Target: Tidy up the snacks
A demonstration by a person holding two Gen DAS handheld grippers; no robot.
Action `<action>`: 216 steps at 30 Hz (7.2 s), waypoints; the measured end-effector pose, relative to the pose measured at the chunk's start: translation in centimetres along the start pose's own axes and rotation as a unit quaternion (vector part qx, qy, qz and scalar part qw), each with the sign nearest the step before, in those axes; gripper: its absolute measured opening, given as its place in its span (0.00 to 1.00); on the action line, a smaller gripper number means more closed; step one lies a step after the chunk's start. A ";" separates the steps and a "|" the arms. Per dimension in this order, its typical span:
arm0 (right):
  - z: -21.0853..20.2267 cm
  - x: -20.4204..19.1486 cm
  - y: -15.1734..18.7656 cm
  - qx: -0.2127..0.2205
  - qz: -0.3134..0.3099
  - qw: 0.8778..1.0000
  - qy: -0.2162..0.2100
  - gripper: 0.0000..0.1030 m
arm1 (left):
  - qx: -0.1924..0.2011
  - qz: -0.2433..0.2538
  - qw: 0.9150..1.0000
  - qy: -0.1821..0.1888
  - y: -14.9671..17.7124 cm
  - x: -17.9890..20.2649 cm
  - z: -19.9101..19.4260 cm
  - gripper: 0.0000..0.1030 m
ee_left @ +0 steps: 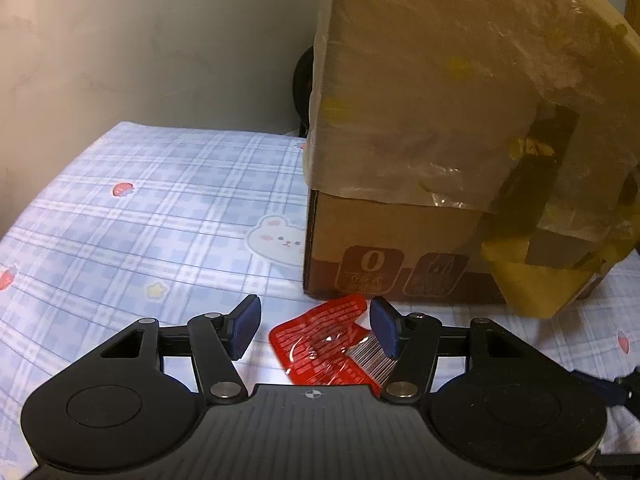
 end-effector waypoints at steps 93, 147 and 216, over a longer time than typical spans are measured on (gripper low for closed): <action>-0.3 -0.2 0.2 0.008 0.018 1.000 -0.009 0.52 | -0.016 0.016 0.999 0.041 6.8 0.1 -5.2 0.28; -0.2 -0.6 0.2 0.009 0.020 1.000 -0.012 0.52 | 0.013 0.087 0.994 0.061 8.6 1.2 -7.2 0.22; -6.6 9.3 -28.8 0.159 0.093 0.983 0.026 0.92 | 0.201 0.046 0.976 0.067 -24.0 4.4 -13.6 0.83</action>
Point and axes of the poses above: each gripper's, at about its wrist camera, not at the fingertips, and z roughly the way its jaws point, x to its right, y to its underside, the point moved 10 cm from there along z, roughly the way its jaws point, and after that the axes turned 6 degrees about -y, right-handed, at the moved point
